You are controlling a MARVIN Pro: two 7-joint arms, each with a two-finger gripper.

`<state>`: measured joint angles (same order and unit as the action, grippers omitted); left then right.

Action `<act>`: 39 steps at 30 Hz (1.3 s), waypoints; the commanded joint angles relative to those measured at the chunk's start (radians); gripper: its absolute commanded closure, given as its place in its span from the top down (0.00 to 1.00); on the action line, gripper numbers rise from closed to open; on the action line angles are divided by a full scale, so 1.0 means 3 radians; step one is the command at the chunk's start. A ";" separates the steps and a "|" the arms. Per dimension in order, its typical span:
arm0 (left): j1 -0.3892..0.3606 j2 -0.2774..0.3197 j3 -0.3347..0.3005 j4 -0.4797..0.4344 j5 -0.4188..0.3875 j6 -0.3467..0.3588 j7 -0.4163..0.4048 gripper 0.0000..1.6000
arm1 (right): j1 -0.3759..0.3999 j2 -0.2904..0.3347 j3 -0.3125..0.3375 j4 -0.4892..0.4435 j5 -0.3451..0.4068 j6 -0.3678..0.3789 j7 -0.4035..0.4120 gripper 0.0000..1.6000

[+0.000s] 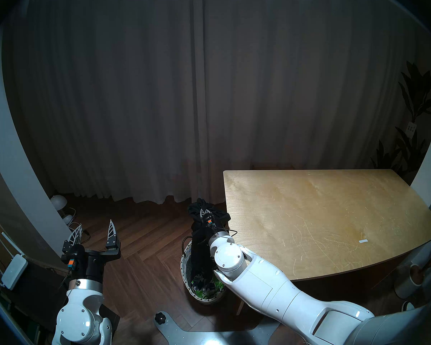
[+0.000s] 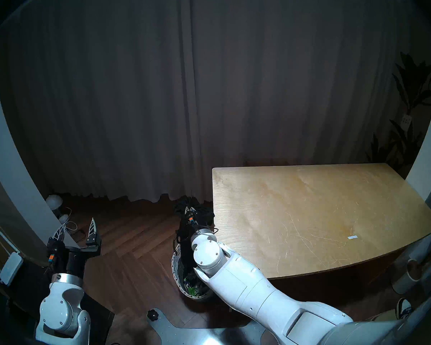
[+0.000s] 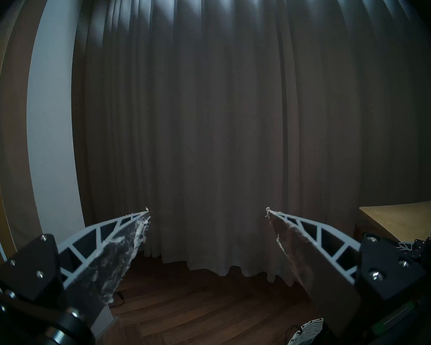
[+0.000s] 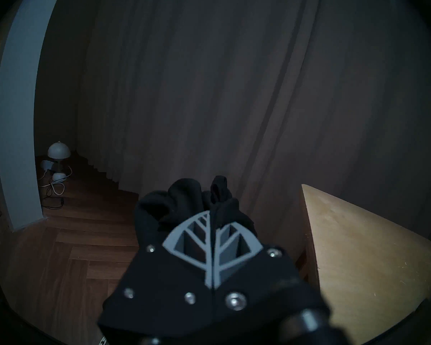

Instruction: Toss clothes into the laundry hamper

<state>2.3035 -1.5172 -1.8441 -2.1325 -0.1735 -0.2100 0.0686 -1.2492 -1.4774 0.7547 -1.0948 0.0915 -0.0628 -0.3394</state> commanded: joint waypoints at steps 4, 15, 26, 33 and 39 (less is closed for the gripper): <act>-0.0194 0.0091 -0.0035 0.0079 -0.0061 -0.0001 -0.0053 1.00 | 0.0114 -0.0140 -0.0062 0.0072 -0.0014 -0.0040 0.0067 0.00; -0.0066 0.0027 -0.0173 0.0137 -0.0178 -0.0130 -0.0048 1.00 | 0.0196 -0.0411 -0.0298 0.0199 -0.0120 -0.0004 0.0082 0.00; 0.0087 -0.0005 -0.0299 0.0191 -0.0288 -0.0290 -0.0123 1.00 | 0.0264 -0.0420 -0.0182 0.0603 -0.0086 -0.0092 -0.0030 0.00; 0.0032 0.0009 -0.0315 0.0312 -0.0336 -0.0297 -0.0166 1.00 | 0.0328 -0.0590 -0.0325 0.0867 -0.0211 -0.0133 -0.0049 0.00; 0.0035 0.0000 -0.0339 0.0367 -0.0378 -0.0333 -0.0183 1.00 | 0.0408 -0.0746 -0.0401 0.1047 -0.0247 -0.0134 -0.0074 0.00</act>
<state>2.3199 -1.5196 -1.9370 -2.0236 -0.2819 -0.2861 0.0174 -1.1747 -1.6187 0.6529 -0.7996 0.0343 -0.0825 -0.3530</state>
